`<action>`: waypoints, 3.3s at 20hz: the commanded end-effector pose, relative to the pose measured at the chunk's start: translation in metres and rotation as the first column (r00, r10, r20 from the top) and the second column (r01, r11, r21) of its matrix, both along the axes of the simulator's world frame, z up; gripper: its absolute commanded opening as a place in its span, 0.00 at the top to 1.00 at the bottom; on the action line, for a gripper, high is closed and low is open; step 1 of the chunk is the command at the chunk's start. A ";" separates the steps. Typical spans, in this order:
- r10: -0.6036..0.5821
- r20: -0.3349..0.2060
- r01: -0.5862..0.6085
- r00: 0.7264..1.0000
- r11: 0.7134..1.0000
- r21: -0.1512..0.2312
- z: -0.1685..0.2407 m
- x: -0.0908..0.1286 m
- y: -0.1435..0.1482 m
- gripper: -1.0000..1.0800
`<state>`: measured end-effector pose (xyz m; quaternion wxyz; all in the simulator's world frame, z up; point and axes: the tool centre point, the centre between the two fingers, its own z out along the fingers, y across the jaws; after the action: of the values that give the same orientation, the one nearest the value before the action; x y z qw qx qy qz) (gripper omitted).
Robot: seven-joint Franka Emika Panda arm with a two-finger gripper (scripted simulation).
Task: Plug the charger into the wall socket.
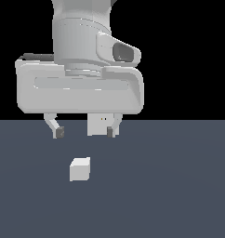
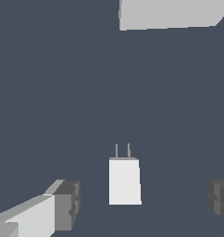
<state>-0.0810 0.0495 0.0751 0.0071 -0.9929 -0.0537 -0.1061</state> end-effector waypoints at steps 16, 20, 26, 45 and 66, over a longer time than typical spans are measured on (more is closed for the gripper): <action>0.012 0.022 -0.012 1.000 1.000 0.001 -0.022 -0.006 0.007 0.04; 0.012 0.023 -0.012 1.000 1.000 0.000 -0.038 -0.007 0.007 0.04; 0.012 0.024 -0.012 1.000 1.000 0.000 -0.059 -0.006 0.007 0.04; 0.012 0.024 -0.012 1.000 1.000 -0.001 -0.060 -0.003 0.005 1.00; 0.049 0.024 -0.049 0.998 0.999 0.000 0.020 0.076 -0.031 1.00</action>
<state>-0.0097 0.0200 0.0906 0.0089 -0.9899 -0.0766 -0.1185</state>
